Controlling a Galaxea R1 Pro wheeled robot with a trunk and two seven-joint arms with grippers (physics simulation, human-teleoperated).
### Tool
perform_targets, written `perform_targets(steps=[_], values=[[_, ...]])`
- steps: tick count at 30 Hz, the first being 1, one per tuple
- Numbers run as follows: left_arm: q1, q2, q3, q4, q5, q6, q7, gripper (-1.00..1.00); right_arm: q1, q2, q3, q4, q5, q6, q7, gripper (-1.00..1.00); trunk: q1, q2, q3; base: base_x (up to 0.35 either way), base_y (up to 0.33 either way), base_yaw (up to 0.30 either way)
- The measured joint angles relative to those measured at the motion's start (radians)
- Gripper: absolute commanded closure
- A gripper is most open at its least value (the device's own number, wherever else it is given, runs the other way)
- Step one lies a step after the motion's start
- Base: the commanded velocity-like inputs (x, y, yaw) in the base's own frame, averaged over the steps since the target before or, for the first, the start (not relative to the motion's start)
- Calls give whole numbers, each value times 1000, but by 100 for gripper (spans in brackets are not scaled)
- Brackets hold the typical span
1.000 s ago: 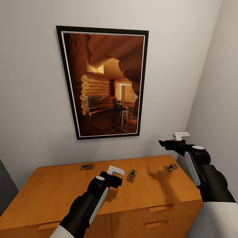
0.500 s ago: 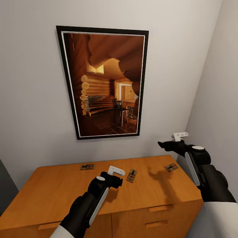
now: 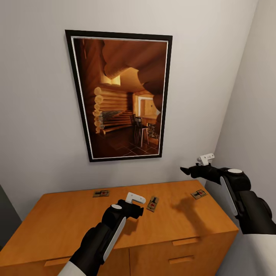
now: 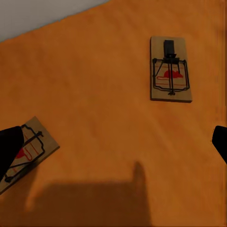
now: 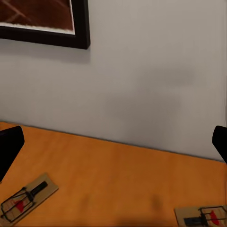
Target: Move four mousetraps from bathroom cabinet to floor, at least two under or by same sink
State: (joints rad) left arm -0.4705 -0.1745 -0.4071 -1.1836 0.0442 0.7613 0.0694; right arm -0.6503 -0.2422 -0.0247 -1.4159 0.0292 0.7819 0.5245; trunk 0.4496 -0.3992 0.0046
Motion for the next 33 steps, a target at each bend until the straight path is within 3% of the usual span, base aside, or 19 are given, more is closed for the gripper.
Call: perform_targets(steps=[6,19,33], values=[[0,0,-3,-3,7,0,1,-100,0,-3,-1,0,29,0,16,-100,0,0,0,116,-11,0],[0,0,-5,-5,8,0,3,-100,0,-3,-3,1,36,0,18,-100,0,0,0,227,-168,0],[0,0,-6,-5,8,0,4,-100,0,-3,-3,1,36,0,18,-100,0,0,0,26,-62,0]])
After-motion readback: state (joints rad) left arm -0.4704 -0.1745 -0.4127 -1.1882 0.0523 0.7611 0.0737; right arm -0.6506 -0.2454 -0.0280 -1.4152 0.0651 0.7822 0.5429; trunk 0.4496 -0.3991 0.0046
